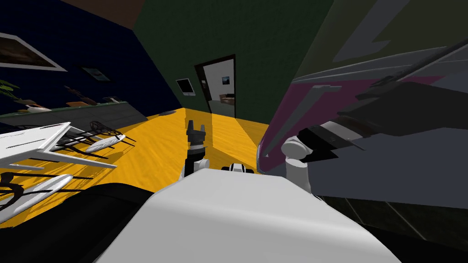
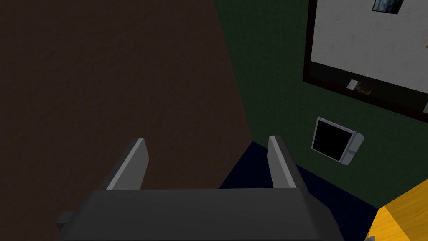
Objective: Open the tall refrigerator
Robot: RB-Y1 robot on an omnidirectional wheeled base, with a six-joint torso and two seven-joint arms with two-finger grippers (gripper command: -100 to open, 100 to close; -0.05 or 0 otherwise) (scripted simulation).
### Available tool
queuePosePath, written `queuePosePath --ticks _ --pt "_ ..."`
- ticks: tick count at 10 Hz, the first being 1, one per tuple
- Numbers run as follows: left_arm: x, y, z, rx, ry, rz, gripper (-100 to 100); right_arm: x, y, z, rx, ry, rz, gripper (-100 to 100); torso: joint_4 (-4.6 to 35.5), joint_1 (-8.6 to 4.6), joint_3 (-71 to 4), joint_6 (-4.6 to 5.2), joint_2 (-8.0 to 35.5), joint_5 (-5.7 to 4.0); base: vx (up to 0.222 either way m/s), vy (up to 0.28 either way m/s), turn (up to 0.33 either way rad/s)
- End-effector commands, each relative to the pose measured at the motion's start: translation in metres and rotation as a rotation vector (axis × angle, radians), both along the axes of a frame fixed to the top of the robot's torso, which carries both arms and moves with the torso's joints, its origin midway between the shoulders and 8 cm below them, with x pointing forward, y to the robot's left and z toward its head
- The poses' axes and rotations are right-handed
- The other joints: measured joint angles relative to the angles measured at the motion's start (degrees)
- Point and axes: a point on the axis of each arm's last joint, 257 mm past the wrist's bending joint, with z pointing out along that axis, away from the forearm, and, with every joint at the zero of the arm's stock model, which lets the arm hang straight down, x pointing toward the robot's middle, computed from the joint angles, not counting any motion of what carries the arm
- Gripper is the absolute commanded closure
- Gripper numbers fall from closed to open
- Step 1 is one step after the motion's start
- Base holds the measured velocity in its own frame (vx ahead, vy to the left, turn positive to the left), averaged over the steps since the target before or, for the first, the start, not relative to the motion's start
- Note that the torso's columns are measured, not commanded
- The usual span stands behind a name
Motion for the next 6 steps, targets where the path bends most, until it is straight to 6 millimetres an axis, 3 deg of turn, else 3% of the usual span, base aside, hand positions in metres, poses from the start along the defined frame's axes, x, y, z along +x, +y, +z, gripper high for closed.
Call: queuePosePath --ticks 1,2,6 --pt "0.0 0.0 0.0 0.0 0.0 0.0 0 -0.004 -0.013 0.002 0.073 -0.065 0.065 -100 0.0 0.04 0.0 -0.07 0.0 0.02 0.035 -0.102 0.143" --pt "0.0 0.0 0.0 0.0 0.0 0.0 0 -0.002 -0.015 0.001 0.08 -0.063 0.075 -100 0.0 0.06 0.0 0.01 -0.1 0.02 0.016 -0.047 -0.037" --pt "0.0 0.0 0.0 0.0 0.0 0.0 0 -0.002 -0.036 0.003 0.2 -0.162 0.183 -100 0.0 -0.04 -0.1 -0.07 -0.1 0.0 0.01 -0.092 0.245"
